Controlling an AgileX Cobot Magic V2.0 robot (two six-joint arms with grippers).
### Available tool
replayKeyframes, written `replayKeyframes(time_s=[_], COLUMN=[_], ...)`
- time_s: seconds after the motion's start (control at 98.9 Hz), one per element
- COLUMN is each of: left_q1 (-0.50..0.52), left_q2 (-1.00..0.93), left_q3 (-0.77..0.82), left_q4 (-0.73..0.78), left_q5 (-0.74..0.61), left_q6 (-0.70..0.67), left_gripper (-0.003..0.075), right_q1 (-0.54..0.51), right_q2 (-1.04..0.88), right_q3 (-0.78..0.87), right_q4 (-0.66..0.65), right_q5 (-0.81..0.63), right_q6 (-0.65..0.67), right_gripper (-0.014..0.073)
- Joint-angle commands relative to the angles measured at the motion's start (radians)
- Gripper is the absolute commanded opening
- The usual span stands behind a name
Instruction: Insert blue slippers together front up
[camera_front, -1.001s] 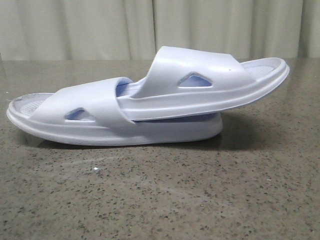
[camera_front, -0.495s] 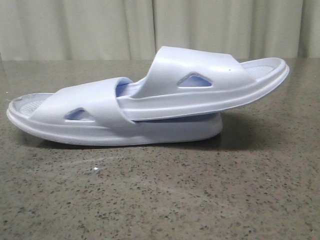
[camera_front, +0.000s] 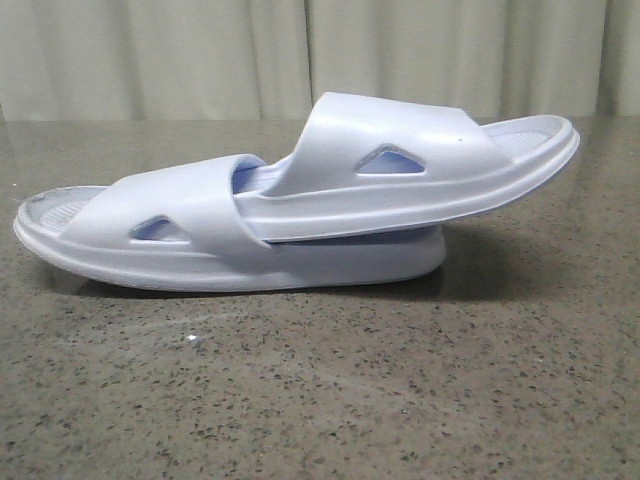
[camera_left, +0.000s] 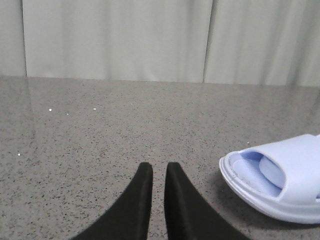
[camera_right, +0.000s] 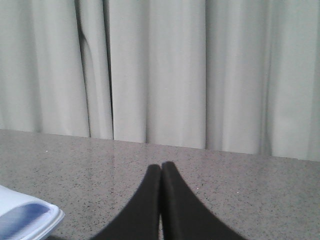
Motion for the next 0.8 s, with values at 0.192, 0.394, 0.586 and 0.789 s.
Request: replayKeyframes(time_s=[0.192, 0.394, 0.586, 0.789], left_q1=[-0.016, -0.016, -0.018, -0.039], left_q2=[-0.075, -0.100, -0.122, -0.135], left_q3=[-0.028, -0.025, 0.022, 0.048], left_q4=[0.782, 1.116, 1.214, 1.319], left_q5=[-0.014, -0.051, -0.278, -0.305], left_q6=[-0.787, -1.073, -1.180, -1.281], left_gripper=[0.0016, 0.0016, 0.0016, 0.0016], right_q1=[-0.006, -0.006, -0.006, -0.006], right_q2=[0.007, 0.007, 0.007, 0.007], right_q3=[-0.028, -0.028, -0.028, -0.028], right_q4=[0.007, 0.007, 0.007, 0.007], right_q5=[-0.032, -0.032, -0.032, -0.032], right_q6=[-0.013, -0.013, -0.013, -0.013], right_gripper=[-0.0107, -0.0107, -0.0107, -0.0107])
